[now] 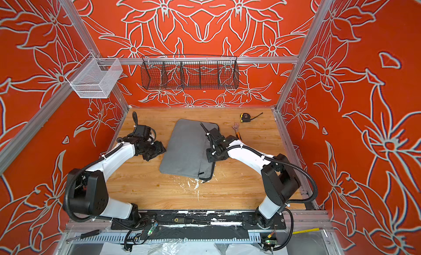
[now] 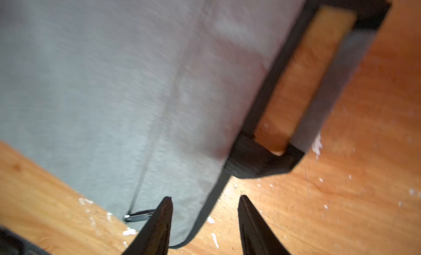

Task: Open the zippered laptop bag and take out the laptop
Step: Move the zippered laptop bag to the center of the board.

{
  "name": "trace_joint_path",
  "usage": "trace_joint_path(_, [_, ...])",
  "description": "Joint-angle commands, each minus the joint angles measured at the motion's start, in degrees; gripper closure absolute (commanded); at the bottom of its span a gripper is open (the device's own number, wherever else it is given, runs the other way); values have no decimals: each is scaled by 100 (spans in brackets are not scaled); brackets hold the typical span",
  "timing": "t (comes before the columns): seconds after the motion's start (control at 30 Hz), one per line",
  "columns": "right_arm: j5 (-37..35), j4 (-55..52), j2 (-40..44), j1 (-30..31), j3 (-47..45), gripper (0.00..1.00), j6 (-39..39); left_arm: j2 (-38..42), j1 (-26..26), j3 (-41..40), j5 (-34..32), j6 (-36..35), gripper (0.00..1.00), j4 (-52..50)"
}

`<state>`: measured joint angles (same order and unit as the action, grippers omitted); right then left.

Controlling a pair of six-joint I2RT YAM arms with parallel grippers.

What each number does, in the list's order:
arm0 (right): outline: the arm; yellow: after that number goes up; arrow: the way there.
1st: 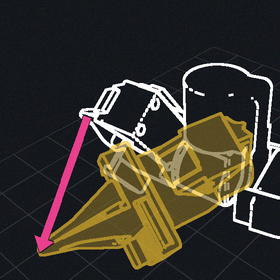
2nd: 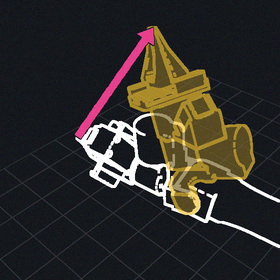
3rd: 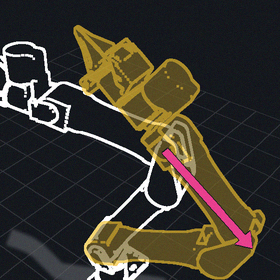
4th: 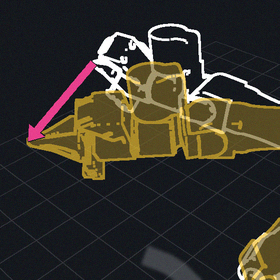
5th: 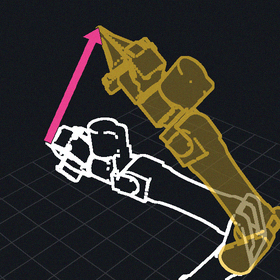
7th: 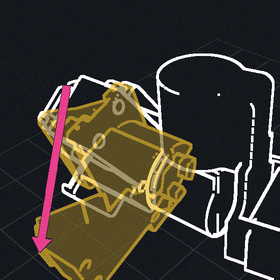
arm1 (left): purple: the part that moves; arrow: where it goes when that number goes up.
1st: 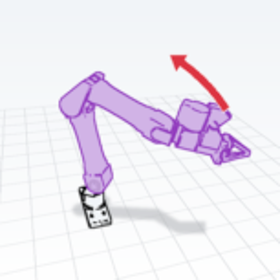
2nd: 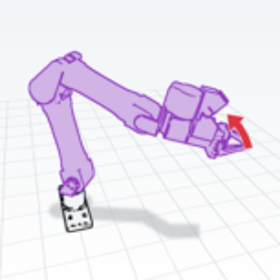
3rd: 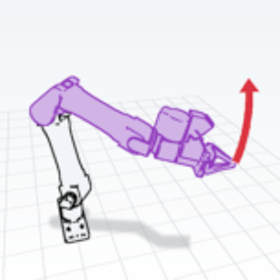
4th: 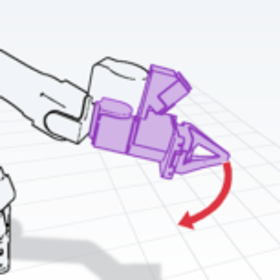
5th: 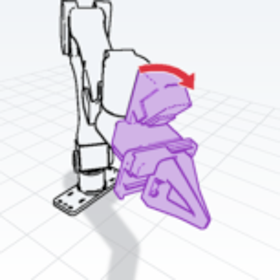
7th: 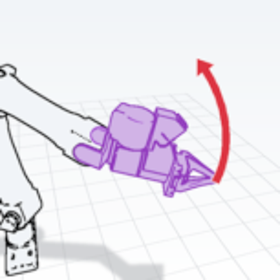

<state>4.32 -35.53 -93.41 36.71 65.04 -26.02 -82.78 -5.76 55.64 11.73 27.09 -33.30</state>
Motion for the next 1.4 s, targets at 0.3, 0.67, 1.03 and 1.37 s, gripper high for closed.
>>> trace_joint_path(0.3, [159, 557, -984, -181, 119, 50, -310, -333, -1041, -941, 69, 640, 33, 639])
trace_joint_path(0.67, [331, 447, -2170, 271, 1494, 52, -297, 133, -1024, -1441, -288, 584, 32, 565])
trace_joint_path(1.03, [-23, 484, -1906, 986, 1432, 53, -734, 1162, -747, -1464, -663, 426, 30, -89])
trace_joint_path(1.37, [-955, 69, -300, 1311, 427, 52, -783, 1853, -751, -1619, -231, 587, 30, -196])
